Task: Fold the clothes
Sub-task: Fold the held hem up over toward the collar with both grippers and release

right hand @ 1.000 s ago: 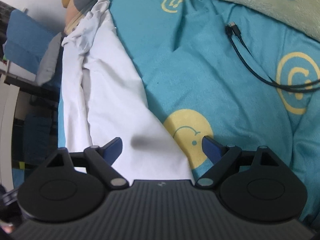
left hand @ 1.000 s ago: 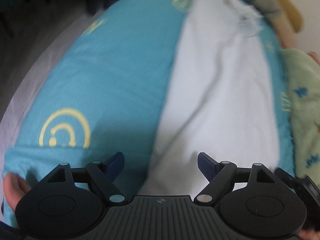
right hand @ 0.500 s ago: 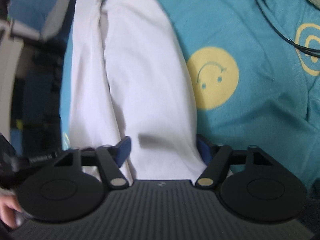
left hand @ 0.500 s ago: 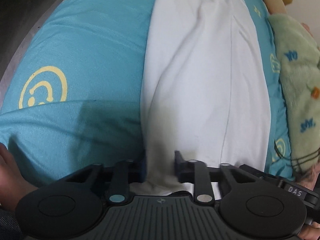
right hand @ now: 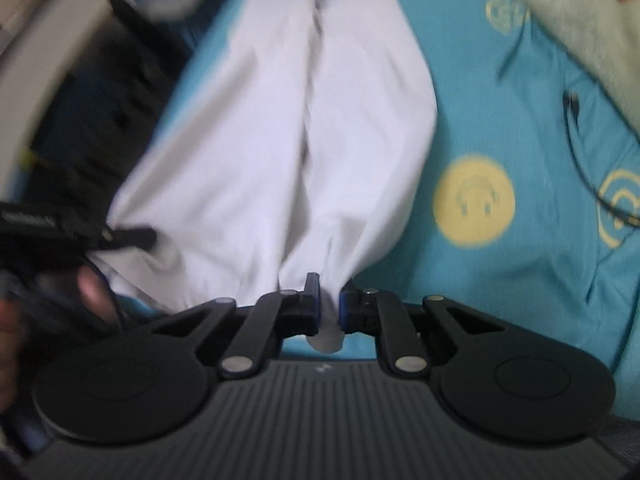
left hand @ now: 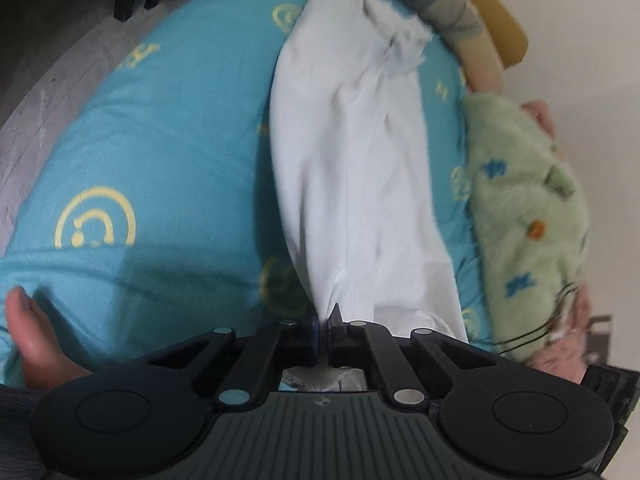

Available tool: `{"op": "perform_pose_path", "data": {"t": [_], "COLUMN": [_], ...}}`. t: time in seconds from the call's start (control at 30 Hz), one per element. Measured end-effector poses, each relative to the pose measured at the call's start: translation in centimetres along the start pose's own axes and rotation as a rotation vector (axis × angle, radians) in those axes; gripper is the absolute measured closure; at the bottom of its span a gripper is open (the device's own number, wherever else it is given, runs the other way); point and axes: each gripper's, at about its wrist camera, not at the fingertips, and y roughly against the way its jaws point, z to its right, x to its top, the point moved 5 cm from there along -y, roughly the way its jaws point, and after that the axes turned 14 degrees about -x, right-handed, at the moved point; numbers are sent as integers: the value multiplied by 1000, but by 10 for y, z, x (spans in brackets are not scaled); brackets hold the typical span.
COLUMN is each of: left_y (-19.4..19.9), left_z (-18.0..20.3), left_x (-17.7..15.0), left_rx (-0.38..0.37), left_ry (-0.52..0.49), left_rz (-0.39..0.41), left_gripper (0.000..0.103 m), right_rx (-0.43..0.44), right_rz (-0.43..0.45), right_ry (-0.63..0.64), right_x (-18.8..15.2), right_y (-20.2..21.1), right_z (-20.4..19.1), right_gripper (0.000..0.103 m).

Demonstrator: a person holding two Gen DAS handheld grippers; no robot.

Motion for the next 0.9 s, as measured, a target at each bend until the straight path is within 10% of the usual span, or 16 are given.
{"op": "perform_pose_path", "data": {"t": [0.23, 0.4, 0.63, 0.9], "left_y": [73, 103, 86, 42], "left_z": [54, 57, 27, 31], "left_x": [22, -15, -52, 36], "left_rx": [-128, -155, -161, -64], "left_ry": [-38, -43, -26, -95], "left_rz": [127, 129, 52, 182], "left_gripper": [100, 100, 100, 99], "right_rx": [144, 207, 227, 208], "right_rz": [242, 305, 270, 380], "right_ry": [-72, -86, -122, -144], "right_x": [59, 34, -14, 46], "right_y": [111, 144, 124, 82], "right_z": [-6, 9, 25, 24], "right_gripper": [91, 92, 92, 91]}}
